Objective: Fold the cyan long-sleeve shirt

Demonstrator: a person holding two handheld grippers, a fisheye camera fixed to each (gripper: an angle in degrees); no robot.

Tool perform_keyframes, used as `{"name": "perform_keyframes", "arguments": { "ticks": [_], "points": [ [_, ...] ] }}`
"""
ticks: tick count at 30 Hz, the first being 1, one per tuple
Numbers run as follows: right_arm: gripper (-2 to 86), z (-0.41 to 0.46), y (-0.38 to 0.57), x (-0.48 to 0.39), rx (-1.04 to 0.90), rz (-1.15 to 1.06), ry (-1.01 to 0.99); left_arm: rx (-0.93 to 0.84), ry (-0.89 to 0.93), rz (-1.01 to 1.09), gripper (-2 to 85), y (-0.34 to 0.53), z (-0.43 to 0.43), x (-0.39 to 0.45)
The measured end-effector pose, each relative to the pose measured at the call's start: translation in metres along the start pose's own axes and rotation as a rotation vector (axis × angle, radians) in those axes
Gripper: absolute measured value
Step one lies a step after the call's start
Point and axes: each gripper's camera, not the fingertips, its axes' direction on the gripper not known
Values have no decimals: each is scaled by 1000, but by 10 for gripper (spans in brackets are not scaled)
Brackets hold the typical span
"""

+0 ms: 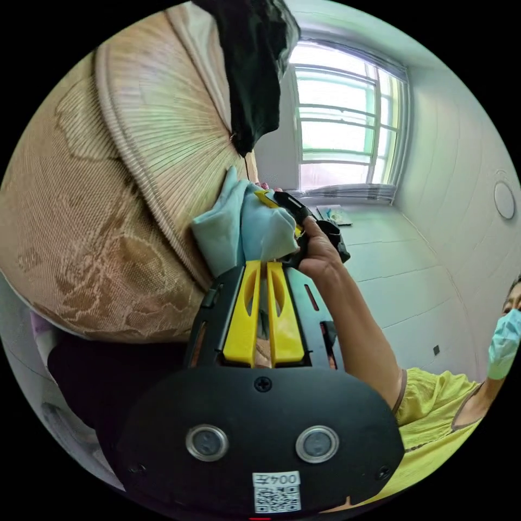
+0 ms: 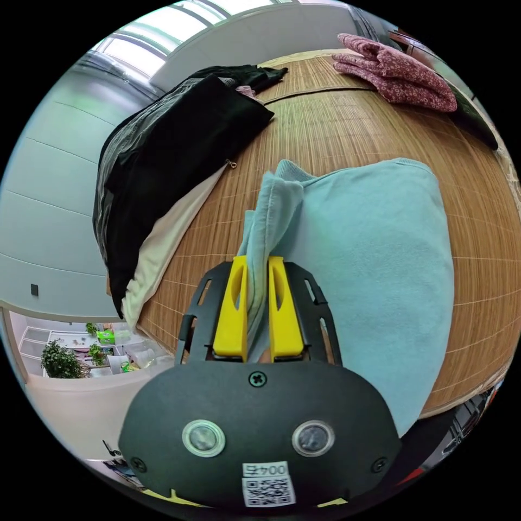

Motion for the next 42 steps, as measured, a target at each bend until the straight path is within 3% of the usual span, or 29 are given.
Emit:
{"name": "perform_keyframes", "arguments": {
  "ticks": [5,9,16,21,25,35,42],
  "points": [
    [69,4,26,5,-2,-13,-94,-17,84,-91,20,-17,-14,-18],
    [61,-50,61,8,98,-147,-171,-14,71,-79,15,-24,-30,-15],
    [77,-147,212,73,314,-364,21,100,13,-39,10,-26,-77,-10],
    [122,-128,330,115,405,-444,175,49,-12,3,31,-32,-62,5],
    [128,-107,379,122,359,-439,195,12,-88,33,60,-35,-42,19],
    [113,-114,400,139,309,-397,206,-29,-262,103,49,-41,7,51],
    [40,-155,412,152,334,-410,218,13,-317,159,32,-31,23,72]
  ]
}}
